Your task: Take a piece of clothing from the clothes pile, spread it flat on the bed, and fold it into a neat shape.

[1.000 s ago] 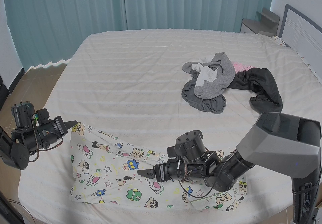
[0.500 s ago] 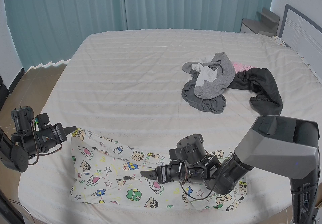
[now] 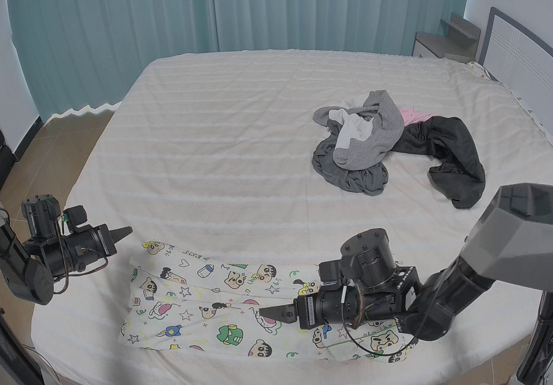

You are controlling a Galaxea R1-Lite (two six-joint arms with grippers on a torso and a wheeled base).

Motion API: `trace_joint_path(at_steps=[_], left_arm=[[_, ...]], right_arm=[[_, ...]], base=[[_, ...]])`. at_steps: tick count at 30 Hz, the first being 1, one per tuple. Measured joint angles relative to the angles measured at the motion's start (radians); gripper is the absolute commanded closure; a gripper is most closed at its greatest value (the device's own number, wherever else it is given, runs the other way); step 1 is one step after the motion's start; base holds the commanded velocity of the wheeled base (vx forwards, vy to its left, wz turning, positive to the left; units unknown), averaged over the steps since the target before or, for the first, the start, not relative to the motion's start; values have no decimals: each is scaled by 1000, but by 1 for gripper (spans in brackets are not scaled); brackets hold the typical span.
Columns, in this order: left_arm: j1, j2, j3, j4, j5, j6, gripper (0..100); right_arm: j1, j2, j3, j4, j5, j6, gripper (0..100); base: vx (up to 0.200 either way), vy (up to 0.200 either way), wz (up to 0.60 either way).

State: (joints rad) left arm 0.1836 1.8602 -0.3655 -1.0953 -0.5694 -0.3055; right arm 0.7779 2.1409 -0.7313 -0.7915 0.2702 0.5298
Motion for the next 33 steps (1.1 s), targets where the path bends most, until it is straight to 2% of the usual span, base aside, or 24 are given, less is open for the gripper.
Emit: trace_joint_path(at_steps=[7, 11, 15, 18, 19, 23, 28, 33], left_arm=[[16, 25, 34, -27, -9, 35, 100], [22, 54, 4, -19, -4, 30, 100], [22, 91, -82, 43, 13, 10, 100], [15, 118, -167, 159, 35, 0, 100], [11, 126, -196, 212, 42, -2, 0], [-3, 155, -333, 368, 58, -9, 0], [-23, 186, -458, 507, 70, -8, 0], [-41, 214, -554, 648, 76, 31, 0]], right_arm=[[-4, -141, 125, 0, 26, 11, 0], [-15, -215, 177, 0, 28, 20, 0], [-28, -278, 220, 0, 25, 29, 0], [-40, -331, 258, 0, 23, 32, 0], [-46, -352, 273, 0, 22, 33, 0], [-83, -449, 367, 1, 20, 34, 0], [-167, -570, 492, 1, 19, 34, 0], [-225, -646, 549, 1, 24, 35, 0]], base=[[0, 0, 0], [0, 0, 0], [0, 0, 0], [0, 0, 0], [0, 0, 0], [0, 0, 0], [0, 0, 0], [0, 0, 0]])
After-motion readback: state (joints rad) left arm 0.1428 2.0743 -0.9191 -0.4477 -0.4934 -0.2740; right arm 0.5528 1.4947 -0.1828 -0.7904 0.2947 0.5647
